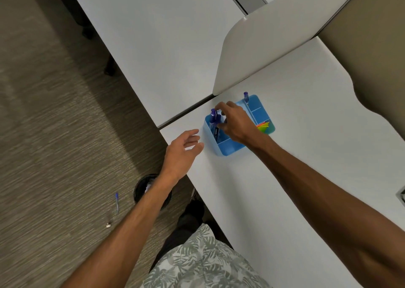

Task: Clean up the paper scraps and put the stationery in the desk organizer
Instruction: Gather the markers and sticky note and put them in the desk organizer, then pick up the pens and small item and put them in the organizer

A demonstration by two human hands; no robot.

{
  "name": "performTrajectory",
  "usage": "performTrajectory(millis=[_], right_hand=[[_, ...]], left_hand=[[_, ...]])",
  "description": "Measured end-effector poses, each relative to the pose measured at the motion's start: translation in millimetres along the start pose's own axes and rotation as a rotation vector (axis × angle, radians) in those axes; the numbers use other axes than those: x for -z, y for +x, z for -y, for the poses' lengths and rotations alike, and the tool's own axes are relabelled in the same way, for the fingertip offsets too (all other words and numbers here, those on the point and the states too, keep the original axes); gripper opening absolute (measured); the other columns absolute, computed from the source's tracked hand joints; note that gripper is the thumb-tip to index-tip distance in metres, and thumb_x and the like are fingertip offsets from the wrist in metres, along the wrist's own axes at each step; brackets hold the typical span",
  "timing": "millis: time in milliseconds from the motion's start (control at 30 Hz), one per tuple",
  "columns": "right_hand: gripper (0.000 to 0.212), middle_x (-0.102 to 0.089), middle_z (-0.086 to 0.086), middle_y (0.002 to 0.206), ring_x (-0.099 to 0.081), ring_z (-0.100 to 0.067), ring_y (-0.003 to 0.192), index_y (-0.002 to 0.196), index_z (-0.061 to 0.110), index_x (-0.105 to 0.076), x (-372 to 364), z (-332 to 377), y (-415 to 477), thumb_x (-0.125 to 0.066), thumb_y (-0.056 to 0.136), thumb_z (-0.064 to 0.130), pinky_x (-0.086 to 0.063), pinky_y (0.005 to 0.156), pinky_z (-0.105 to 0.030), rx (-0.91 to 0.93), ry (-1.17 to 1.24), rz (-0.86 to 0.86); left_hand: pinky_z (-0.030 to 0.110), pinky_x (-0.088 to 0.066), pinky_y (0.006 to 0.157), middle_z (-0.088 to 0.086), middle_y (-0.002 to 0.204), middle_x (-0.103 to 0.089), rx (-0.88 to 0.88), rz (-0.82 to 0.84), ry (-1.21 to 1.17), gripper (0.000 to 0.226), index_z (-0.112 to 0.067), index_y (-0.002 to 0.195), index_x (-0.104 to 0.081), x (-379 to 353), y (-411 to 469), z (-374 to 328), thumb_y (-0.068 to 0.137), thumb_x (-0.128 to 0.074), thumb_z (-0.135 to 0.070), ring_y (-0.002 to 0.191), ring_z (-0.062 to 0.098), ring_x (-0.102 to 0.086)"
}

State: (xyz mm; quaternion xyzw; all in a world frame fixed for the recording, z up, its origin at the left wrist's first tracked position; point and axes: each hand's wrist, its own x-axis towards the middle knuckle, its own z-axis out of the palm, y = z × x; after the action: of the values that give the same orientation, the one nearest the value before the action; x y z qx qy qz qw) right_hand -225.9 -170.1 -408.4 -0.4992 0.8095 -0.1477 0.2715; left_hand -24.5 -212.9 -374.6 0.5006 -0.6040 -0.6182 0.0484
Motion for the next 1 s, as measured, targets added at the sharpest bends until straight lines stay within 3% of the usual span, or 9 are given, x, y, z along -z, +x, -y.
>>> performTrajectory(millis=[133, 200, 300, 400, 467, 567, 867, 1000], right_hand=[[0.043, -0.055, -0.013, 0.135, -0.063, -0.027, 0.104, 0.131, 0.015, -0.053, 0, -2, -13, -0.068, 0.091, 0.018, -0.055, 0.088, -0.036, -0.038, -0.007, -0.090], [0.037, -0.055, -0.011, 0.136, -0.064, -0.026, 0.102, 0.129, 0.016, -0.056, 1, -2, -24, -0.065, 0.093, 0.023, -0.057, 0.087, -0.038, -0.035, -0.029, -0.158], [0.035, -0.054, -0.009, 0.138, -0.065, -0.024, 0.105, 0.128, 0.017, -0.058, 2, 2, -44, -0.063, 0.096, 0.027, -0.059, 0.087, -0.040, -0.039, -0.045, -0.241], [0.037, -0.054, -0.008, 0.138, -0.063, -0.025, 0.110, 0.130, 0.017, -0.057, -1, 10, -69, -0.064, 0.095, 0.029, -0.059, 0.087, -0.040, -0.028, -0.025, -0.276], [0.037, -0.054, -0.010, 0.137, -0.062, -0.025, 0.111, 0.130, 0.016, -0.057, -4, 18, -87, -0.065, 0.094, 0.026, -0.059, 0.089, -0.040, -0.006, -0.004, -0.274], [0.038, -0.052, -0.011, 0.139, -0.058, -0.027, 0.118, 0.129, 0.015, -0.057, -13, 31, -117, -0.067, 0.093, 0.024, -0.057, 0.092, -0.041, 0.026, 0.006, -0.265], [0.038, -0.048, -0.007, 0.140, -0.058, -0.024, 0.119, 0.130, 0.023, -0.054, -69, 70, -215, -0.065, 0.094, 0.030, -0.055, 0.098, -0.042, 0.215, 0.039, -0.219], [0.039, -0.047, -0.005, 0.140, -0.059, -0.020, 0.116, 0.130, 0.024, -0.054, -95, 90, -256, -0.066, 0.093, 0.028, -0.055, 0.095, -0.032, 0.299, 0.061, -0.148]], left_hand=[[0.033, -0.043, 0.111, -0.005, 0.138, -0.060, -0.031, -0.010, 0.042, 0.048, -0.024, 0.139, -0.055, -1, -7, 4, 0.092, -0.069, -0.024, 0.126, 0.006, -0.053], [0.029, -0.038, 0.110, -0.005, 0.147, -0.051, -0.053, -0.038, 0.075, 0.053, -0.027, 0.142, -0.051, 0, -15, 6, 0.093, -0.069, -0.029, 0.130, 0.004, -0.044], [0.029, -0.035, 0.109, -0.003, 0.157, -0.038, -0.103, -0.083, 0.162, 0.063, -0.028, 0.150, -0.040, -1, -29, 12, 0.093, -0.066, -0.037, 0.142, 0.012, -0.035], [0.044, -0.015, 0.124, 0.000, 0.166, -0.018, -0.154, -0.181, 0.419, 0.076, -0.028, 0.157, -0.022, -2, -42, 25, 0.094, -0.057, -0.053, 0.153, 0.018, -0.014], [0.044, -0.002, 0.125, 0.002, 0.168, -0.007, -0.164, -0.250, 0.517, 0.079, -0.025, 0.159, -0.012, -2, -54, 35, 0.096, -0.049, -0.057, 0.155, 0.017, -0.001], [0.044, 0.006, 0.123, 0.004, 0.168, 0.003, -0.175, -0.336, 0.596, 0.080, -0.024, 0.159, -0.005, -3, -79, 52, 0.098, -0.042, -0.058, 0.154, 0.018, 0.008], [0.049, 0.002, 0.125, 0.008, 0.168, 0.003, -0.091, -0.489, 0.506, 0.075, -0.024, 0.159, -0.010, 4, -184, 129, 0.099, -0.042, -0.055, 0.154, 0.021, 0.008], [0.049, -0.002, 0.125, 0.009, 0.168, 0.000, -0.035, -0.569, 0.414, 0.071, -0.023, 0.159, -0.013, 10, -239, 171, 0.100, -0.037, -0.056, 0.155, 0.023, 0.005]])
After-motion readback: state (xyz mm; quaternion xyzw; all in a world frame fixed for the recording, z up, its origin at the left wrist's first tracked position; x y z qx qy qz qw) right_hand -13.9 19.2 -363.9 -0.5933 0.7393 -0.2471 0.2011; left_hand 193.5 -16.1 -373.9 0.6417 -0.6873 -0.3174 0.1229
